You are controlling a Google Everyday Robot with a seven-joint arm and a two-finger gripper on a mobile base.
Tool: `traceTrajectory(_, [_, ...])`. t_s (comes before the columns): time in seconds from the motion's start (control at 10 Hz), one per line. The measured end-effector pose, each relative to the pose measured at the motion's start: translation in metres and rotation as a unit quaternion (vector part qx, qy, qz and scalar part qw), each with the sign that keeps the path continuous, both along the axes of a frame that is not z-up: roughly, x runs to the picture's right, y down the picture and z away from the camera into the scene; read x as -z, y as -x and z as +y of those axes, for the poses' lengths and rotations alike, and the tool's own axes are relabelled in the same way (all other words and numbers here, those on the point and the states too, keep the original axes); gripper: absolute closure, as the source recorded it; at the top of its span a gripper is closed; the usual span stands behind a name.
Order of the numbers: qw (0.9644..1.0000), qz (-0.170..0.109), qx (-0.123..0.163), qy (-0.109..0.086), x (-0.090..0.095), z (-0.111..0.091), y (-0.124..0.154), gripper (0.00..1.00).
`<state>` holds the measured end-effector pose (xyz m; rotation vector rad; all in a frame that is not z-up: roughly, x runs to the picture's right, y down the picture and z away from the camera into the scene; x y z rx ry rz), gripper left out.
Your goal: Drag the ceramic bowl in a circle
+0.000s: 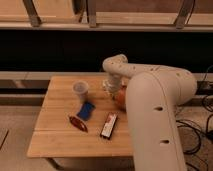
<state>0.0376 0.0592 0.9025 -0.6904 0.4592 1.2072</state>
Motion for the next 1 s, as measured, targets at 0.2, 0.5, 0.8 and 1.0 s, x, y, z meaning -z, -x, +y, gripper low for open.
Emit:
traceTrajectory(0.2, [0.9995,-0.03,0.002,0.009,0.004,0.005,0.028,0.99])
traceTrajectory(0.5, [0.9988,-0.038,-0.013,0.028,0.022,0.022,0.037,0.99])
traceTrajectory(0.8, [0.9982,-0.01,-0.042,0.041,0.037,0.036,0.015,0.99])
traceTrajectory(1.0, [0.998,0.019,-0.05,0.033,0.041,0.03,-0.01,0.99])
